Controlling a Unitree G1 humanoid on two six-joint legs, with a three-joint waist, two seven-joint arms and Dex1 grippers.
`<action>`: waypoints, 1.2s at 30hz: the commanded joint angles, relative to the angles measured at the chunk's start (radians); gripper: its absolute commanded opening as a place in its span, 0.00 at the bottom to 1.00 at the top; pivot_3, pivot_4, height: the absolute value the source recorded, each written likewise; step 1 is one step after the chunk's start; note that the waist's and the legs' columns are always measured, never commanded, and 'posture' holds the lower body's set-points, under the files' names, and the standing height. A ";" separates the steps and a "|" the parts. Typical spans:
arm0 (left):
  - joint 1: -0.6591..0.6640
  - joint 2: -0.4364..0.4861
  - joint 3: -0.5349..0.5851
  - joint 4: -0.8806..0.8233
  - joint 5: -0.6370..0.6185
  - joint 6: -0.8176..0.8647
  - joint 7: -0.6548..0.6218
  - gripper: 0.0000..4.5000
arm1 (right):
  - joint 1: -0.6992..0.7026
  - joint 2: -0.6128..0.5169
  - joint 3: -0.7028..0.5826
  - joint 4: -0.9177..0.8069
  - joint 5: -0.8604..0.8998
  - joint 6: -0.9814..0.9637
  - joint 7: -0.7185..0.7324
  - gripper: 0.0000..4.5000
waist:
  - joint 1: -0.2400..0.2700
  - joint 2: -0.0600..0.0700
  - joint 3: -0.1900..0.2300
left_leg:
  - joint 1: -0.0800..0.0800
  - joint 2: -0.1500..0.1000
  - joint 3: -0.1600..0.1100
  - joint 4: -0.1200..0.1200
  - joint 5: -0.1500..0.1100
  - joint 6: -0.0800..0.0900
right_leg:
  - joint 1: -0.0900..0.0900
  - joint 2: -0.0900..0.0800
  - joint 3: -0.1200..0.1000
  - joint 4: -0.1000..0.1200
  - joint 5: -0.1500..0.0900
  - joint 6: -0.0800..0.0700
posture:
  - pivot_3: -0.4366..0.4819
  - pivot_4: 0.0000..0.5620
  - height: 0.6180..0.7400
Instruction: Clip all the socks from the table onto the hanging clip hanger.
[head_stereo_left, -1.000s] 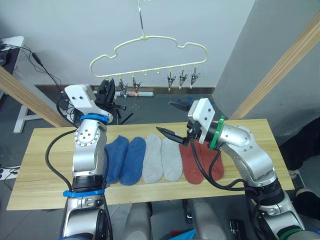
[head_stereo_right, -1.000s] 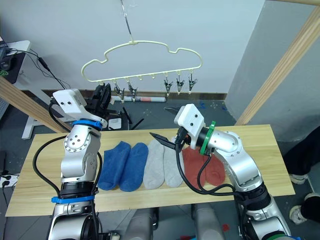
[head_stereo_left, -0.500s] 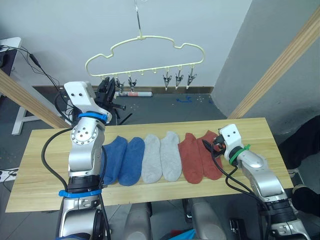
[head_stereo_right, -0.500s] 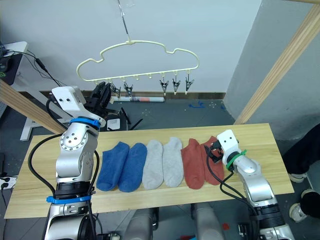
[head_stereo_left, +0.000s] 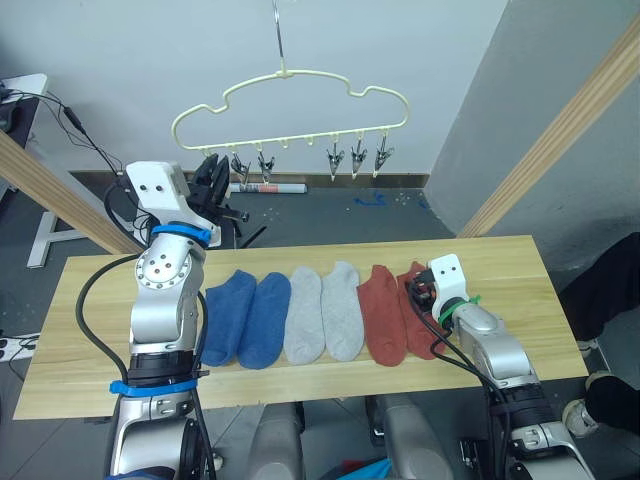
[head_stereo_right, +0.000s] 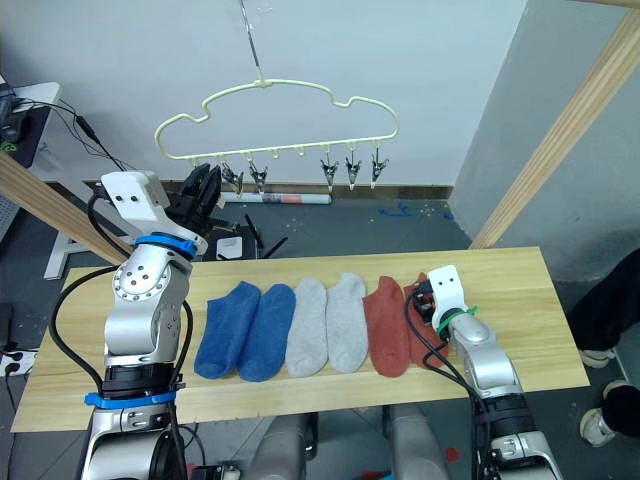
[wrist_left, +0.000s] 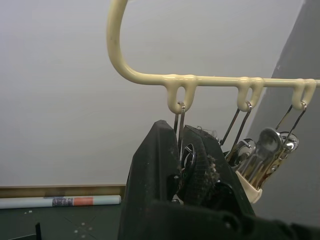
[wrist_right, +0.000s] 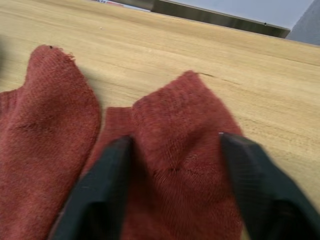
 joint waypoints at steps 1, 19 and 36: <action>0.000 0.015 0.021 -0.025 -0.015 0.006 -0.008 0.04 | 0.031 0.000 -0.005 -0.008 -0.012 0.003 -0.011 0.26 | 0.000 0.000 0.000 | 0.000 0.000 0.000 0.000 0.000 0.000 | 0.000 0.000 0.000 0.000 0.000 0.000 | 0.34 0.60 0.95; -0.078 0.131 0.199 -0.163 -0.555 0.634 -0.116 0.04 | -0.380 0.113 0.333 -0.110 -0.141 -0.064 0.173 0.00 | -0.023 0.000 0.000 | -0.001 0.001 -0.002 -0.001 0.002 -0.003 | -0.002 0.001 -0.001 0.002 0.000 -0.001 | 0.36 0.57 0.95; -0.072 0.147 0.253 -0.174 -0.720 0.781 -0.056 0.04 | -0.572 0.384 0.350 0.138 -0.167 -0.179 0.101 0.00 | -0.014 -0.001 -0.001 | -0.002 0.001 -0.003 -0.001 0.002 -0.003 | -0.003 0.000 -0.003 0.002 0.002 -0.004 | 0.37 0.54 0.95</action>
